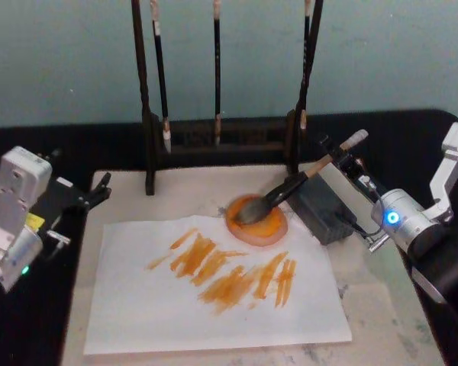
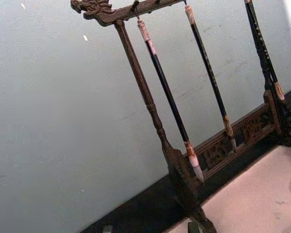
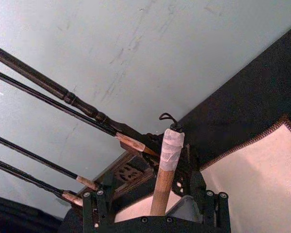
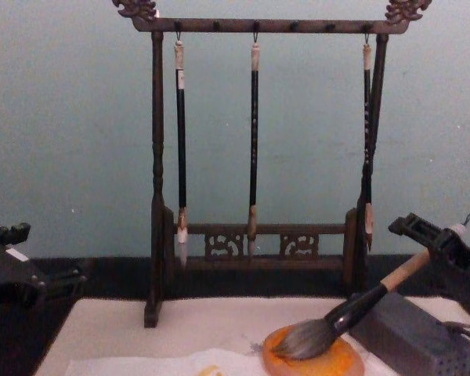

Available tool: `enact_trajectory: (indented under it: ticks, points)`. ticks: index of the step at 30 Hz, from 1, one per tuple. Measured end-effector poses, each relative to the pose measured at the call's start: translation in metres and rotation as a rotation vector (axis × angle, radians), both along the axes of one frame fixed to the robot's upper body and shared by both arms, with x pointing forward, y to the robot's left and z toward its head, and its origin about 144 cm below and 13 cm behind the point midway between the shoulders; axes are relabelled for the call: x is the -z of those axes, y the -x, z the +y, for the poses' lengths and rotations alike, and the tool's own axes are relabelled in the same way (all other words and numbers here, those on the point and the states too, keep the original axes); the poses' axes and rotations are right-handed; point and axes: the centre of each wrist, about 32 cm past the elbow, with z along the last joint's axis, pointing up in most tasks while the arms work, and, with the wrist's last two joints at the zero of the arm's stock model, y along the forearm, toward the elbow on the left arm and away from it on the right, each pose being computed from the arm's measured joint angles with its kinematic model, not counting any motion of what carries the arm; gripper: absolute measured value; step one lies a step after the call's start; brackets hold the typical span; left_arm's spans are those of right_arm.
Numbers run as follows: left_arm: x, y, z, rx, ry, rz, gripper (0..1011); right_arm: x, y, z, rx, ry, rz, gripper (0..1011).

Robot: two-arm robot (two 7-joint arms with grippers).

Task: Pick up the brush from the inkstone, write on the paper, then place the brush back to its original position.

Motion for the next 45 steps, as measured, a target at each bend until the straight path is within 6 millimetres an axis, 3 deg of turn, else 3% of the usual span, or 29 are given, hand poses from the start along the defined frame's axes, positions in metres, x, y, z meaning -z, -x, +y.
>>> enact_trajectory:
  ticks: [27,33,45]
  points:
    - [0.0,0.0,0.0,0.0,0.0,0.0,1001,0.0009,-0.0047,0.0011,-0.01,0.008,-0.017,996]
    - [0.0,0.0,0.0,0.0,0.0,0.0,1001,0.0009,-0.0046,0.0012,-0.01,0.008,-0.016,860]
    - [0.0,0.0,0.0,0.0,0.0,0.0,1001,0.001,-0.0044,0.0012,-0.01,0.008,-0.015,485]
